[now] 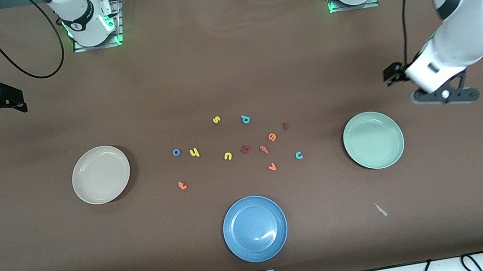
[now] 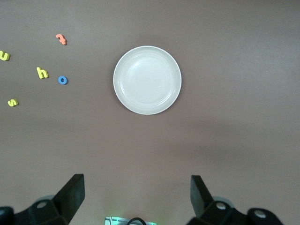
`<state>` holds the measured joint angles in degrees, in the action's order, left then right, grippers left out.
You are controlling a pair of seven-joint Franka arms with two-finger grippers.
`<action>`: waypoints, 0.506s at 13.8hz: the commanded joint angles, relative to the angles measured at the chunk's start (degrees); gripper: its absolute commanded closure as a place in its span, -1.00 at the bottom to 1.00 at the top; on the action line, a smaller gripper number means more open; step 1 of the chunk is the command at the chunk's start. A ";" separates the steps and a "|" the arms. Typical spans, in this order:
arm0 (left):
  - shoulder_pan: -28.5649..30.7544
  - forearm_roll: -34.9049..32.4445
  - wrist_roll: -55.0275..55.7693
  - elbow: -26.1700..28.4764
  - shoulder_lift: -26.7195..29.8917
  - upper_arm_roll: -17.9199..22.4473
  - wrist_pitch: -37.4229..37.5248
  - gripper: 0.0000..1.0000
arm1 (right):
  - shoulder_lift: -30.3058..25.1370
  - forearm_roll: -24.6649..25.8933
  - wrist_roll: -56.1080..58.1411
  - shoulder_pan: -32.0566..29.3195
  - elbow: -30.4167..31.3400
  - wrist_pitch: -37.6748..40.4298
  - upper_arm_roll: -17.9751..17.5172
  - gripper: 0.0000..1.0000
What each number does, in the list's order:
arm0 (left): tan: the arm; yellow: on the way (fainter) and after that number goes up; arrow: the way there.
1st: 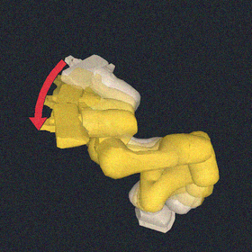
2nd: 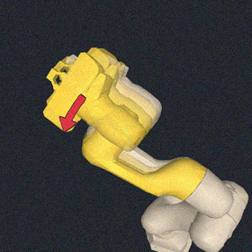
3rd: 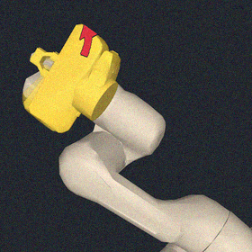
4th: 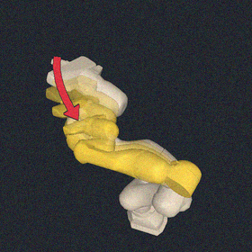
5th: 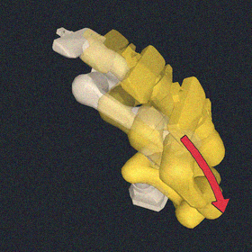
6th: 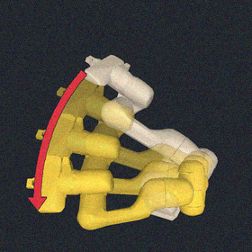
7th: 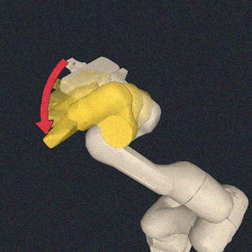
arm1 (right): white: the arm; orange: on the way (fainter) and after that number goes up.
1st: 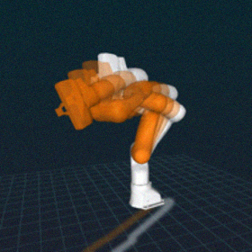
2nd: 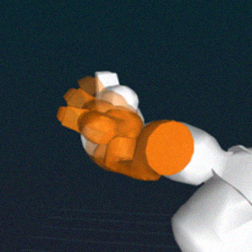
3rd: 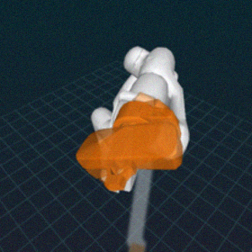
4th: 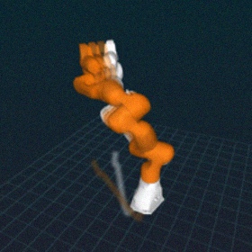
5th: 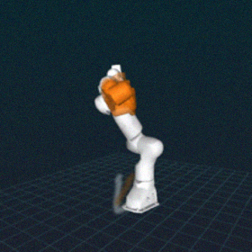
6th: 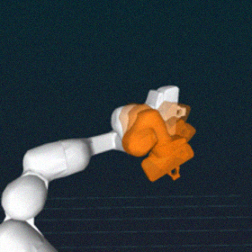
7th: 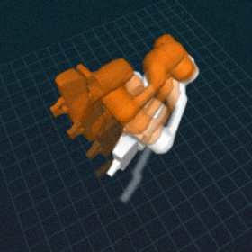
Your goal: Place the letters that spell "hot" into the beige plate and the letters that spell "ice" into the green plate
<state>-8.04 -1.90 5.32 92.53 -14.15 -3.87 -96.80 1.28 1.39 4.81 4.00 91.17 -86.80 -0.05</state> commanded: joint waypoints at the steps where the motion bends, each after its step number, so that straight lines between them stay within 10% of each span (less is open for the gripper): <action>1: -2.16 1.20 12.29 -11.30 -11.13 -2.69 0.48 -1.00 | 0.30 -1.99 0.64 -0.04 -0.55 2.86 -0.13 -1.00; 7: -2.06 0.58 33.52 -14.84 -22.75 -9.04 -13.75 -1.00 | 0.48 -7.10 0.55 -0.04 -0.55 2.61 -0.04 -1.00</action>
<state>-10.61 -1.86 35.54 80.60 -33.57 -11.38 -108.65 1.58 -4.43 4.81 4.03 91.21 -84.67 -0.09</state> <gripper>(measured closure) 0.000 0.000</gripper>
